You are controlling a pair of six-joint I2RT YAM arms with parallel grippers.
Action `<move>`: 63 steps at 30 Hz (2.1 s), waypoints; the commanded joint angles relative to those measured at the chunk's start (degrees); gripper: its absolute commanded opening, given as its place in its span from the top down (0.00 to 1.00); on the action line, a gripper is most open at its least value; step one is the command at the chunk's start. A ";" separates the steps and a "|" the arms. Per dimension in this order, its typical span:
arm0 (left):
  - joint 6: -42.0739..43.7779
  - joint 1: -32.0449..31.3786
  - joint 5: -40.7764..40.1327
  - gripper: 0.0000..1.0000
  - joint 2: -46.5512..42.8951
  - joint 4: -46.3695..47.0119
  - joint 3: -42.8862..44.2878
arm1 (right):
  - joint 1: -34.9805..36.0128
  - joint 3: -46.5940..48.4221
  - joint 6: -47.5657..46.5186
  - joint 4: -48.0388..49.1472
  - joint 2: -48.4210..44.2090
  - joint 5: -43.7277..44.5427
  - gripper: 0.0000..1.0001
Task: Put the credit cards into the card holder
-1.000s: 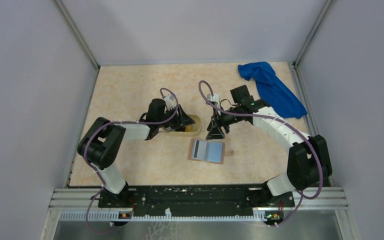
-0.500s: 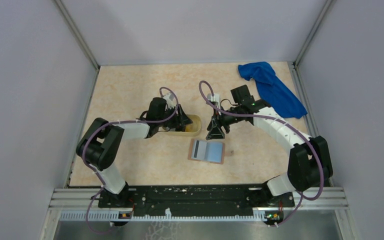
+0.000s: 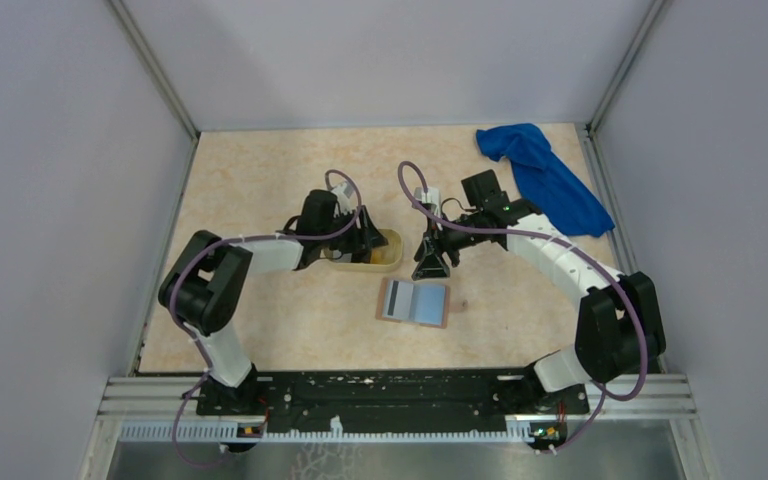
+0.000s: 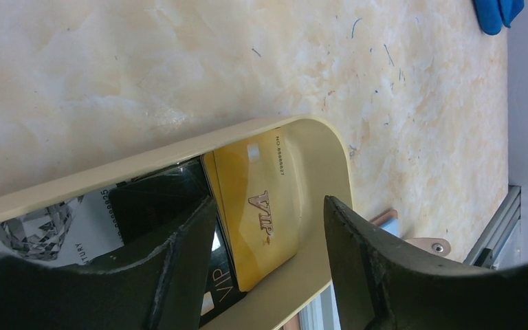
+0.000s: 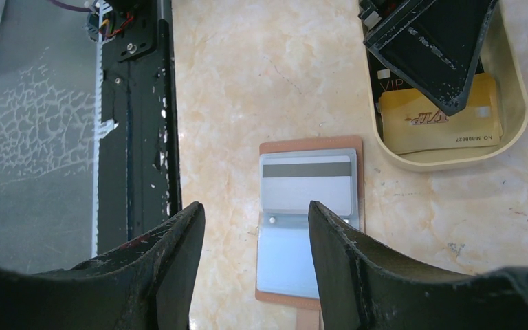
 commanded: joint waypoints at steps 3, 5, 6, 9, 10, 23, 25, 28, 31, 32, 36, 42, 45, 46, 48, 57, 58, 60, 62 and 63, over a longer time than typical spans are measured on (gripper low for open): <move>0.02 -0.12 0.65 0.34 1.43 0.12 1.76 | -0.61 2.38 -1.10 0.67 -2.35 -0.87 0.43; 0.10 -0.06 1.28 0.34 1.76 0.13 2.16 | -0.56 2.42 -1.16 0.63 -2.47 -0.94 0.43; 0.05 -0.06 2.10 0.34 2.06 0.28 2.36 | -0.60 2.45 -1.18 0.67 -2.50 -0.91 0.43; -1.31 -0.12 5.19 0.35 2.36 2.37 1.94 | -0.61 2.43 -1.14 0.60 -2.60 -0.95 0.43; -2.02 -0.14 6.08 0.35 2.41 3.22 1.70 | -0.61 2.46 -1.13 0.56 -2.63 -0.94 0.43; -7.33 -0.06 12.53 0.38 2.67 11.48 -0.76 | -0.61 2.47 -1.35 0.44 -3.03 -0.93 0.43; -7.86 -0.14 13.25 0.39 2.65 12.46 -1.11 | -0.61 2.47 -1.38 0.48 -3.09 -0.91 0.43; -8.65 -0.10 14.54 0.41 2.79 13.92 -1.52 | -0.61 2.47 -1.37 0.43 -3.10 -0.95 0.43; -9.10 -0.06 15.57 0.43 3.19 14.75 -1.64 | -0.61 2.51 -1.38 0.41 -3.12 -1.03 0.43; -9.27 -0.13 16.08 0.45 3.31 15.05 -1.76 | -0.61 2.50 -1.38 0.36 -3.09 -1.04 0.43; -9.98 -0.06 17.41 0.50 3.90 16.36 -2.21 | -0.65 2.58 -1.43 0.34 -3.23 -1.03 0.43; -8.88 -0.36 16.60 0.52 4.32 15.16 -2.45 | -0.94 2.55 -1.34 0.41 -3.21 -1.43 0.43; -7.84 -0.99 16.05 0.53 4.75 13.75 -1.75 | -1.05 2.55 -1.32 0.34 -3.21 -1.53 0.43; -7.53 -1.32 15.68 0.53 4.86 13.17 -1.38 | -1.05 2.55 -1.32 0.35 -3.21 -1.55 0.43; -6.58 -1.85 14.89 0.53 5.02 11.83 -0.76 | -1.05 2.55 -1.37 0.35 -3.18 -1.50 0.43; -0.34 -4.27 7.53 0.52 5.55 0.92 4.42 | -1.14 2.56 -1.39 0.30 -3.33 -1.64 0.43; 0.09 -4.56 7.03 0.52 5.58 -0.20 4.93 | -1.18 2.55 -1.41 0.32 -3.30 -1.67 0.43; 0.63 -4.85 6.37 0.53 5.74 -1.29 5.80 | -1.20 2.55 -1.39 0.33 -3.27 -1.73 0.43; 0.84 -4.91 6.17 0.57 5.93 -1.90 6.45 | -1.20 2.56 -1.39 0.30 -3.29 -1.74 0.43; 0.87 -4.89 6.28 0.57 6.01 -2.07 6.75 | -1.18 2.63 -1.39 0.25 -3.37 -1.81 0.43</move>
